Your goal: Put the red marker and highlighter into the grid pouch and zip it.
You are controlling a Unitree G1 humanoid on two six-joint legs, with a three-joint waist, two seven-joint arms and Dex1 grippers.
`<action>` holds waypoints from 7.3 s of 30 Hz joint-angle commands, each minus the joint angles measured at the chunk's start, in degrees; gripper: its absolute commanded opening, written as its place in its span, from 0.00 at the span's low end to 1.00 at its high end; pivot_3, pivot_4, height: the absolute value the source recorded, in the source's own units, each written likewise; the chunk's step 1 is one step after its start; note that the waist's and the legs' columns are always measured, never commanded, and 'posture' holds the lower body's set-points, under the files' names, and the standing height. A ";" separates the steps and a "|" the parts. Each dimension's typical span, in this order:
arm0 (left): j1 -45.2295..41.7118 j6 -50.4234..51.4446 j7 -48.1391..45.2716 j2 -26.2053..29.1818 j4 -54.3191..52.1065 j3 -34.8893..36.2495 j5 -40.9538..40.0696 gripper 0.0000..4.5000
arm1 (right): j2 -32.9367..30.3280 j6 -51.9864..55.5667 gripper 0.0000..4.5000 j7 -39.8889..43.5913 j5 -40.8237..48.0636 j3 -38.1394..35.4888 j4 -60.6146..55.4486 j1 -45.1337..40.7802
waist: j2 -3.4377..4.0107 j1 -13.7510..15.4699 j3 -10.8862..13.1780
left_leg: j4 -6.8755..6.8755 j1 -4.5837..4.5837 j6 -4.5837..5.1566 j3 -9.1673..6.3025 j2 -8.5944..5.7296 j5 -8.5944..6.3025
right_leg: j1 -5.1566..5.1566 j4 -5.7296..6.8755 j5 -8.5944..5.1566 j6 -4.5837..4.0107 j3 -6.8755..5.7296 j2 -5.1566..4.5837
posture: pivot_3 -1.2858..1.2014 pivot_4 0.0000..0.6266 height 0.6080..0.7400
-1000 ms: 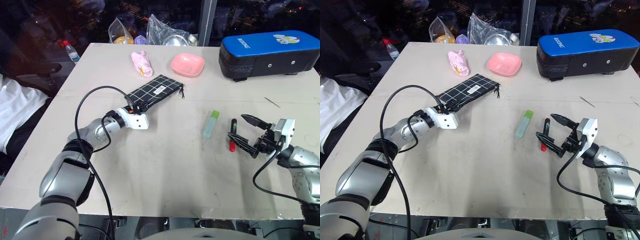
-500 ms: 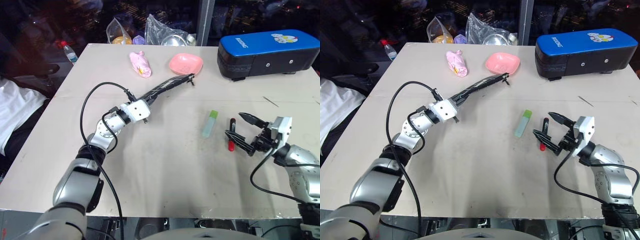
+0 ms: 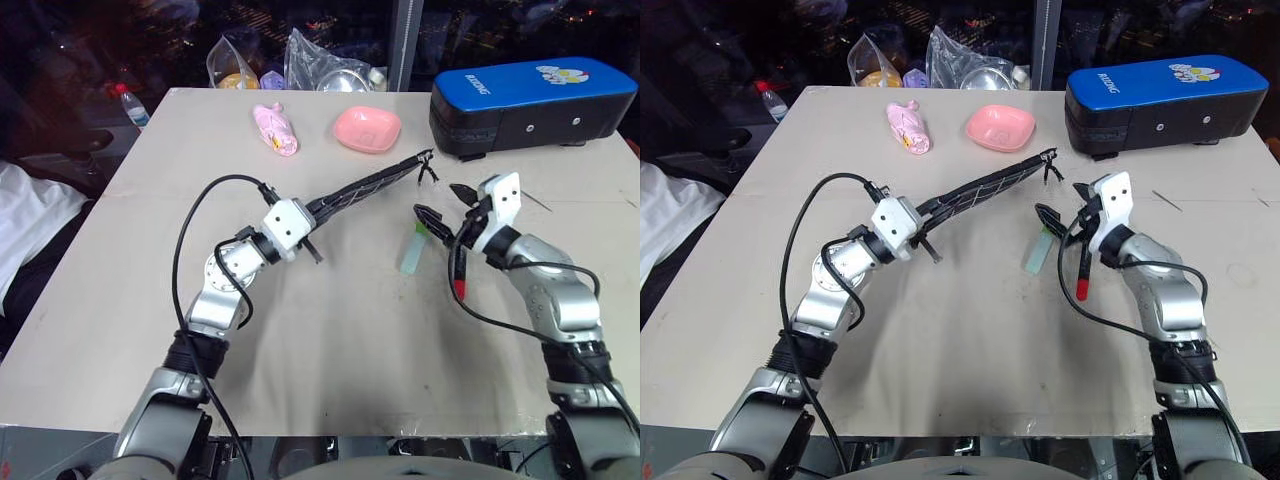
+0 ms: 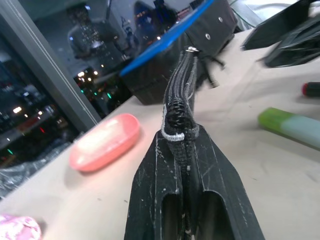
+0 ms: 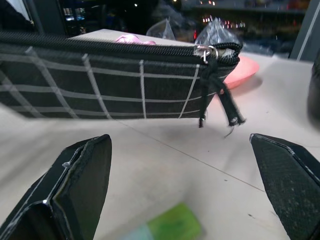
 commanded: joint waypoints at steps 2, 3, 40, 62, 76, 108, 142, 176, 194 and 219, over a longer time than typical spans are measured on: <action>1.02 1.37 -0.31 -0.42 -4.76 1.12 0.35 0.00 | 1.05 1.84 1.00 -1.09 -0.01 -0.55 3.73 -5.46 | 0.00 -0.07 0.00 | 0.00 0.00 0.00 0.02 0.01 0.00 | 0.00 0.01 0.00 -0.01 0.02 0.00 | 0.52 0.24 1.00; 1.24 1.57 -0.41 -0.48 -5.04 1.12 0.44 0.00 | 1.21 1.83 1.00 -0.95 -0.06 -0.49 4.69 -6.26 | 0.00 -0.08 0.00 | 0.00 0.01 0.00 0.02 0.01 0.00 | 0.00 0.01 0.00 -0.01 0.03 0.00 | 0.52 0.24 1.00; 3.52 3.70 -0.53 -2.88 -6.40 0.61 4.48 0.00 | -6.95 -6.11 0.01 8.15 -14.12 9.98 6.54 -10.30 | 0.01 -0.21 0.01 | -0.09 -0.08 0.00 0.21 0.04 0.00 | -0.28 0.03 0.00 -0.01 0.22 -0.01 | 0.52 0.24 1.00; 1.80 2.27 7.25 -5.93 -5.92 3.72 7.93 0.00 | -7.85 -4.17 0.01 12.45 -15.38 10.65 1.84 -9.48 | 0.01 -0.15 0.01 | -0.08 -0.17 0.00 0.23 0.04 0.00 | -0.38 0.03 0.01 -0.01 0.23 -0.02 | 0.52 0.24 1.00; 2.26 1.50 8.27 -6.62 -5.33 2.28 9.45 0.00 | -7.11 -1.19 0.01 14.90 -14.36 12.12 -3.15 -10.12 | 0.01 -0.12 0.01 | -0.07 -0.25 0.00 0.23 0.04 0.00 | -0.43 0.03 0.01 -0.01 0.22 -0.01 | 0.52 0.24 1.00; 5.73 -3.67 -4.08 -2.96 -8.10 -2.47 7.96 0.00 | -13.08 -13.92 0.01 25.32 -18.56 13.68 9.28 -15.57 | 0.01 -0.09 0.00 | 0.09 -0.77 0.00 0.09 0.03 0.00 | -0.86 0.06 0.02 -0.01 0.07 0.01 | 0.52 0.24 1.00; 6.22 -3.24 -7.31 -3.26 -7.25 -3.37 7.67 0.00 | -15.49 -23.87 0.01 37.19 -18.81 16.15 5.75 -13.46 | 0.01 -0.03 0.00 | 0.15 -0.77 0.00 0.09 0.03 0.01 | -0.86 0.08 0.02 -0.01 0.07 0.01 | 0.52 0.24 1.00; 4.79 -4.65 -2.07 -4.35 -5.90 -1.59 9.38 0.00 | -14.80 -14.99 0.01 38.87 -18.16 20.81 -3.39 -11.17 | 0.01 0.10 0.00 | 0.29 -0.80 0.01 0.01 0.03 0.00 | -0.84 0.18 0.02 -0.01 0.04 0.03 | 0.52 0.24 1.00; 4.16 -4.76 -1.93 -5.75 -5.89 -3.13 10.09 0.00 | -10.21 -12.32 0.01 37.30 -21.46 25.21 -4.15 -14.35 | 0.01 0.06 0.00 | 0.34 -0.80 0.01 -0.01 0.02 0.01 | -0.85 0.24 0.02 -0.01 0.01 0.03 | 0.52 0.24 1.00; 4.45 -3.38 -0.09 -5.26 -5.59 -1.51 9.41 0.00 | -16.63 12.17 0.99 29.95 -1.98 2.12 -14.71 -6.15 | 0.00 0.62 0.00 | 0.51 -0.88 0.03 -0.11 0.03 -0.01 | -0.83 0.35 0.02 -0.02 -0.01 0.01 | 0.52 0.24 1.00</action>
